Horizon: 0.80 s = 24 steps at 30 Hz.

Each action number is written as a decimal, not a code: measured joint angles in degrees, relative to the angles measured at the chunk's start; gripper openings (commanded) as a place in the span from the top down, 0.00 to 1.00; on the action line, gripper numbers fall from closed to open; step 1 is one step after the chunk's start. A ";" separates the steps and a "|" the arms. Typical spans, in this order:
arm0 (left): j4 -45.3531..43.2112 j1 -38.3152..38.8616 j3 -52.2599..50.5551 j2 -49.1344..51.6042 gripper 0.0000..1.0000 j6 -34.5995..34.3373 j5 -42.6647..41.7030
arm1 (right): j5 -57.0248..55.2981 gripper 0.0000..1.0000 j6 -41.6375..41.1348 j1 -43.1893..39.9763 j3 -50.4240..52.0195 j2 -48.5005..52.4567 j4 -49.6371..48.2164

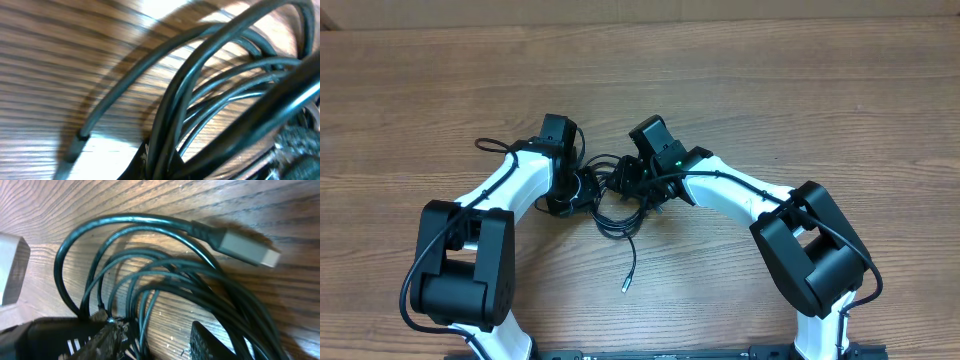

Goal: Untangle cables

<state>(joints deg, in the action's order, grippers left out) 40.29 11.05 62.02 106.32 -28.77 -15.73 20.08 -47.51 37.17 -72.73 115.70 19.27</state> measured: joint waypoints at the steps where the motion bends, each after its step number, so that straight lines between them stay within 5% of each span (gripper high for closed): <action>1: 0.20 -0.02 0.00 -0.09 0.96 0.81 -1.33 | 0.09 0.58 0.55 -0.02 0.00 0.00 0.02; 8: 1.36 0.22 2.54 -18.43 0.96 3.02 -12.33 | 3.87 0.58 2.43 -1.46 0.00 -0.02 -1.14; 12: 5.31 0.55 2.51 -18.03 0.96 3.04 -12.98 | 5.95 0.63 3.58 -1.62 0.00 -0.02 -0.81; 17: 5.86 0.55 2.51 -18.03 0.96 3.06 -12.61 | 13.05 0.46 11.80 -6.64 0.24 -3.30 7.45; 24: 5.97 0.55 2.51 -18.03 0.96 3.26 -19.61 | 24.65 0.46 21.64 -10.29 0.31 -10.47 12.24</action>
<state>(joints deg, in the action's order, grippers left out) 46.26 11.60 64.53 88.29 -25.52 -35.33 44.73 -25.87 26.87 -72.42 105.23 31.51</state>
